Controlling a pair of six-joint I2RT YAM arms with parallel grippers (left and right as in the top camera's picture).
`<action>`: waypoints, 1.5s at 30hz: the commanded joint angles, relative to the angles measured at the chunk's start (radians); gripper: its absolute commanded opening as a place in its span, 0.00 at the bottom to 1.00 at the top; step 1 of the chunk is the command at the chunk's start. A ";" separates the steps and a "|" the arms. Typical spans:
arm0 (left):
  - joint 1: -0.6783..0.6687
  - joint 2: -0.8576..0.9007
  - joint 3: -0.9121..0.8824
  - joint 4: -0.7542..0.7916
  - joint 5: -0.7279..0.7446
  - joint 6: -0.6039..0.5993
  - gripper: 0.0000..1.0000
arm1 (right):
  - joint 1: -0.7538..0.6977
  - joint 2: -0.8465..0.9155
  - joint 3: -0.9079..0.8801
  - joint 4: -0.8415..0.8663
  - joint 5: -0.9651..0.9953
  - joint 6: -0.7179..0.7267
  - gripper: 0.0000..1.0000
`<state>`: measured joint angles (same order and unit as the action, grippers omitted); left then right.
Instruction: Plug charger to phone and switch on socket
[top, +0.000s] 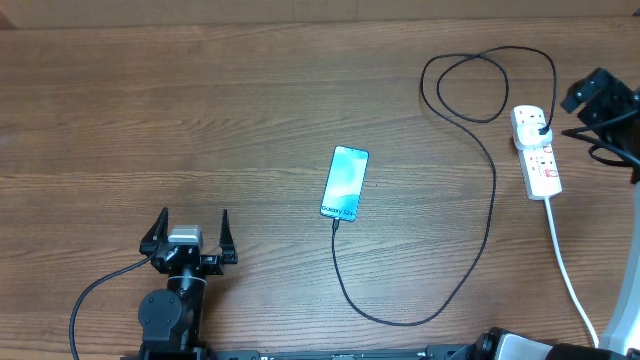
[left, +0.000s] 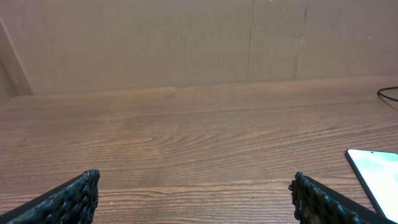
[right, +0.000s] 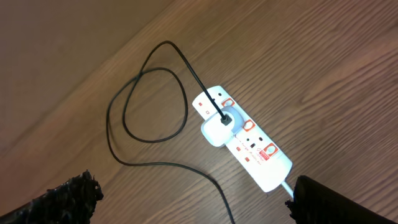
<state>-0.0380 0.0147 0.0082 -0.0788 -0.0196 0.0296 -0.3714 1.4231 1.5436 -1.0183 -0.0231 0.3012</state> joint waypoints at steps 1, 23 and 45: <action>0.000 -0.010 -0.003 0.001 0.005 0.016 0.99 | 0.029 -0.012 0.007 -0.023 0.067 -0.021 1.00; 0.000 -0.010 -0.003 0.001 0.005 0.016 0.99 | 0.295 -0.023 -0.745 0.560 -0.077 -0.153 1.00; 0.000 -0.010 -0.003 0.001 0.005 0.016 1.00 | 0.343 -0.239 -1.373 1.137 -0.090 -0.145 1.00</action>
<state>-0.0380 0.0132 0.0082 -0.0784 -0.0196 0.0296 -0.0319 1.2152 0.2424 0.0692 -0.0929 0.1524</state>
